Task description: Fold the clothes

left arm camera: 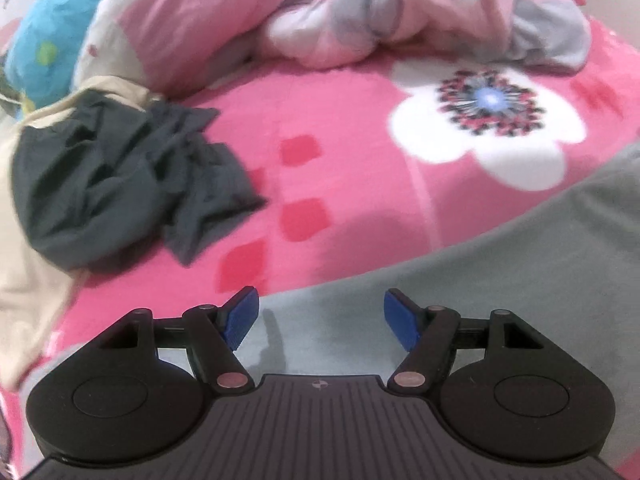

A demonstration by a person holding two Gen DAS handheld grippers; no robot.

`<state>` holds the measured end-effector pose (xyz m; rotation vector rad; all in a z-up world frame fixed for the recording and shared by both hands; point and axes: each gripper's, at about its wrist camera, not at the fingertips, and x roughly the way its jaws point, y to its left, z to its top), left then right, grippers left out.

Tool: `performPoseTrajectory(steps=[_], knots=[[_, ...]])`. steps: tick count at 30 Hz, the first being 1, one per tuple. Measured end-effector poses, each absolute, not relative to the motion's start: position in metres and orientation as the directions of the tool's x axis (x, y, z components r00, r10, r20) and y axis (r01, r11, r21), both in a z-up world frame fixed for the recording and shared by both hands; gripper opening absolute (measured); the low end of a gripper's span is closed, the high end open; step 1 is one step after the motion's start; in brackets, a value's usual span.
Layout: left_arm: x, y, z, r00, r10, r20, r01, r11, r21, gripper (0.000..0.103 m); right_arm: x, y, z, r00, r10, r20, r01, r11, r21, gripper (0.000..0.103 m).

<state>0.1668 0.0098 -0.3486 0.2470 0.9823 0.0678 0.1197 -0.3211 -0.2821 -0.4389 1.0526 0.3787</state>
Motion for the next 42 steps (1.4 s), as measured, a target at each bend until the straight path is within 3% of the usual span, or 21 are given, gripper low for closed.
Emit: performPoseTrajectory(steps=[6, 8, 12, 18, 21, 24, 26, 30, 34, 38, 42], knots=[[0.167, -0.026, -0.364, 0.559, 0.129, -0.819, 0.150, 0.956, 0.252, 0.070, 0.191, -0.373, -0.294, 0.552, -0.002, -0.834, -0.350, 0.907, -0.234, 0.047], [0.166, -0.029, -0.368, 0.556, 0.129, -0.821, 0.159, 0.953, 0.258, 0.070, 0.237, -0.412, -0.304, 0.533, 0.008, -0.846, -0.255, 0.955, -0.152, 0.049], [0.168, -0.024, -0.372, 0.537, 0.129, -0.834, 0.138, 0.961, 0.238, 0.070, 0.320, -0.494, -0.337, 0.431, 0.176, -0.885, -0.070, 0.984, 0.162, 0.052], [0.172, -0.017, -0.376, 0.509, 0.130, -0.851, 0.097, 0.974, 0.207, 0.070, 0.363, -0.522, -0.376, 0.380, 0.254, -0.889, -0.014, 0.963, 0.270, 0.053], [0.173, -0.015, -0.378, 0.505, 0.135, -0.852, 0.085, 0.975, 0.205, 0.070, 0.362, -0.515, -0.378, 0.395, 0.257, -0.882, -0.067, 0.966, 0.251, 0.050], [0.173, -0.017, -0.379, 0.504, 0.141, -0.852, 0.086, 0.974, 0.212, 0.070, 0.356, -0.508, -0.374, 0.388, 0.284, -0.877, -0.139, 0.959, 0.249, 0.029], [0.173, -0.018, -0.380, 0.502, 0.145, -0.852, 0.084, 0.973, 0.215, 0.070, 0.353, -0.501, -0.373, 0.379, 0.278, -0.883, -0.186, 0.957, 0.222, 0.029], [0.175, -0.019, -0.381, 0.500, 0.155, -0.852, 0.077, 0.972, 0.221, 0.070, 0.347, -0.489, -0.369, 0.444, 0.167, -0.880, -0.206, 0.975, 0.081, 0.001], [0.175, -0.020, -0.381, 0.502, 0.159, -0.850, 0.080, 0.970, 0.228, 0.070, 0.335, -0.492, -0.355, 0.577, 0.011, -0.817, -0.142, 0.986, -0.086, 0.001], [0.177, -0.019, -0.382, 0.506, 0.159, -0.848, 0.080, 0.970, 0.230, 0.070, 0.343, -0.503, -0.381, 0.565, -0.174, -0.807, -0.040, 0.971, -0.237, 0.000], [0.177, -0.019, -0.382, 0.511, 0.155, -0.846, 0.091, 0.968, 0.232, 0.070, 0.346, -0.520, -0.376, 0.582, -0.173, -0.795, 0.042, 0.982, -0.183, 0.000]])
